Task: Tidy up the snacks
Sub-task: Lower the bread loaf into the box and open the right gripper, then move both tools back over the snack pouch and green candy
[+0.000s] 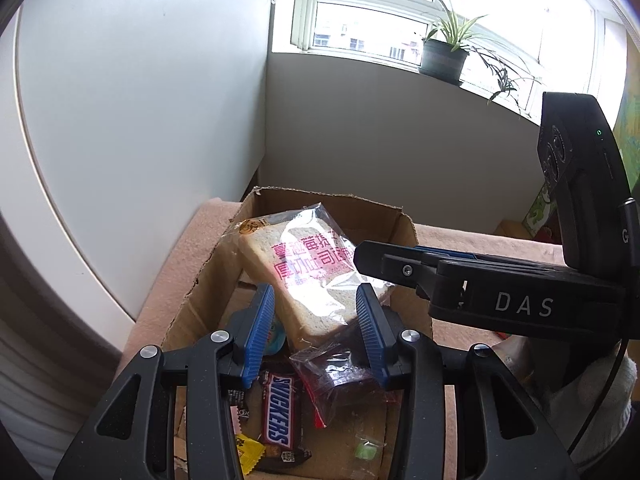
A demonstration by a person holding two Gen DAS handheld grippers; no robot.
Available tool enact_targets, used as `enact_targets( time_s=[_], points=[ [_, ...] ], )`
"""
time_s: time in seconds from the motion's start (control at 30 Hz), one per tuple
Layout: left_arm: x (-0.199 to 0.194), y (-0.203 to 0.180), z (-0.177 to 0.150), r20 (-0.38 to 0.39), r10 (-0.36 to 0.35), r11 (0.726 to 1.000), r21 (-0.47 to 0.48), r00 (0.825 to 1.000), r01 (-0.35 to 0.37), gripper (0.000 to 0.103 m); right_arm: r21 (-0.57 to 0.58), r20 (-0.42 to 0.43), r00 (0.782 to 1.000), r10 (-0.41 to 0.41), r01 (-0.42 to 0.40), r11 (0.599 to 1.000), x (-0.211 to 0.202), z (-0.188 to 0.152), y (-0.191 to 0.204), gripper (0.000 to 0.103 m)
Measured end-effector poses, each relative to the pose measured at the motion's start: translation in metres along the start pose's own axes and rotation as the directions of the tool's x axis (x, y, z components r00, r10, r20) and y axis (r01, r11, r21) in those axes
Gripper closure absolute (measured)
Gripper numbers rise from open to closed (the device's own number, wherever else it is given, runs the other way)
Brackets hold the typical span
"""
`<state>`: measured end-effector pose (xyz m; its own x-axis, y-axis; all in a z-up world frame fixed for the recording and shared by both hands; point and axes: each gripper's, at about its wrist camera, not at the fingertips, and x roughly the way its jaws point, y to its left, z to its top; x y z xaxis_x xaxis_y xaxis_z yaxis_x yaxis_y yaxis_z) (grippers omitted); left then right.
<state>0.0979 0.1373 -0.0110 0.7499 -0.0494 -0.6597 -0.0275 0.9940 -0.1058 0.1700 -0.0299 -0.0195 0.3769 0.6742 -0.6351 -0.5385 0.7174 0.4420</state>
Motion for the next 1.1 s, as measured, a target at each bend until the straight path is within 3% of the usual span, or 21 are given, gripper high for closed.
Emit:
enact_targets(
  time_s=[0.13,0.3,0.37,0.47,0.5,0.83,1.1],
  points=[
    [-0.005,-0.009,0.0,0.012,-0.001,1.0,0.014,1.0,0.001,0.062,-0.016,0.023,0.999,-0.03,0.03,0.999,-0.012,-0.005,-0.002,0.023],
    [-0.013,-0.023,0.0,0.029,-0.013,1.0,0.024,1.0,0.013,0.061,-0.036,0.06,0.996,-0.063,0.065,0.997,-0.036,-0.012,-0.008,0.023],
    [-0.015,-0.028,-0.001,0.037,-0.017,0.999,0.029,0.999,0.016,0.056,-0.034,0.074,0.994,-0.074,0.077,0.996,-0.048,-0.015,-0.015,0.023],
    [-0.019,-0.037,-0.002,0.049,-0.031,0.999,0.036,0.998,0.03,0.053,-0.016,0.094,0.991,-0.094,0.096,0.995,-0.068,-0.02,-0.028,0.004],
    [-0.021,-0.04,-0.002,0.052,-0.037,0.999,0.038,0.998,0.035,0.053,-0.01,0.108,0.989,-0.104,0.105,0.994,-0.075,-0.023,-0.033,0.003],
    [-0.021,-0.082,-0.002,0.051,-0.109,0.991,0.082,0.993,0.104,0.053,0.094,0.175,0.954,-0.243,0.23,0.969,-0.141,-0.047,-0.103,0.003],
    [-0.006,-0.121,-0.008,-0.009,-0.162,0.981,0.107,0.987,0.162,0.053,0.232,0.148,0.96,-0.238,0.2,0.952,-0.16,-0.063,-0.16,0.003]
  ],
)
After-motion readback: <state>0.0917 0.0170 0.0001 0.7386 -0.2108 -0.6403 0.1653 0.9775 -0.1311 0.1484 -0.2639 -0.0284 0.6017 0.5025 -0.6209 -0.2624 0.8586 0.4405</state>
